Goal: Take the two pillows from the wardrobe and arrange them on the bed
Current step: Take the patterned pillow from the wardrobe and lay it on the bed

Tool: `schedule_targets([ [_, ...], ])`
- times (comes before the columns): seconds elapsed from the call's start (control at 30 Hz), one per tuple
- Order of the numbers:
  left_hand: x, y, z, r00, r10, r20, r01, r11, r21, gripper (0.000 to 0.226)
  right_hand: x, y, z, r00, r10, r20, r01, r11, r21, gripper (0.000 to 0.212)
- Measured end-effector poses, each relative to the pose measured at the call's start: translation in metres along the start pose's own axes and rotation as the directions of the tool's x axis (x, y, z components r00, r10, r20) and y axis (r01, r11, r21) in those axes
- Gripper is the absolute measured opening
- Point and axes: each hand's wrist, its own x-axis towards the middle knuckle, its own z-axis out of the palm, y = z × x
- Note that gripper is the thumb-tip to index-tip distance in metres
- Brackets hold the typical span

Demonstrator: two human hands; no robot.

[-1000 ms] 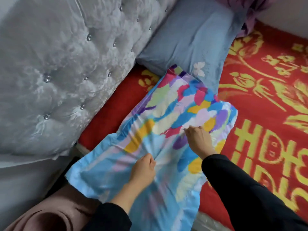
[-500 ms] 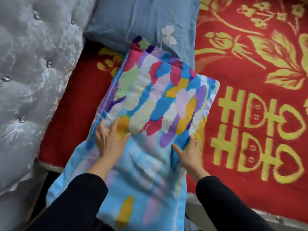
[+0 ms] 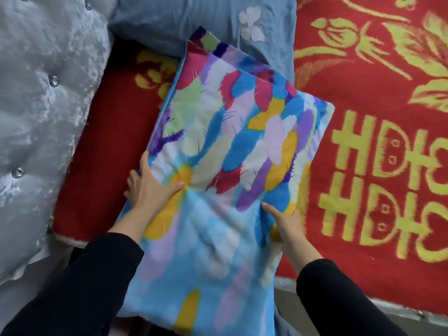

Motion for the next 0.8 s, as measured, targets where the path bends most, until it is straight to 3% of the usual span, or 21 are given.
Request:
schedule_targets([
  [0.17,-0.017,0.001,-0.025,0.989,0.051,-0.137,-0.055,0.998,-0.026,0.111,-0.018,-0.019,0.002,0.997,0.071,-0.014,-0.071,0.997,-0.001,0.079],
  [0.27,-0.016,-0.006,-0.052,0.979,0.045,-0.197,-0.055,0.997,-0.045,0.110,-0.033,-0.033,0.018,0.998,0.048,0.041,-0.049,0.998,0.025,0.071],
  [0.4,-0.008,-0.015,-0.090,0.957,0.036,-0.288,-0.060,0.995,-0.074,0.109,-0.042,-0.052,0.047,0.990,0.009,0.138,-0.013,0.999,0.030,0.078],
  [0.57,0.009,-0.034,-0.118,0.943,0.009,-0.333,-0.043,0.995,-0.093,0.106,-0.050,-0.065,0.081,0.981,-0.044,0.187,0.044,0.999,0.003,0.062],
  [0.7,0.024,-0.063,-0.112,0.982,-0.116,-0.150,0.123,0.992,0.035,0.099,-0.050,-0.056,0.098,0.973,-0.134,0.190,0.160,0.979,-0.127,0.037],
  [0.8,0.026,-0.083,-0.091,0.990,-0.083,0.112,0.065,0.985,0.157,0.084,-0.053,-0.045,0.102,0.942,-0.226,0.247,0.300,0.898,-0.321,0.042],
])
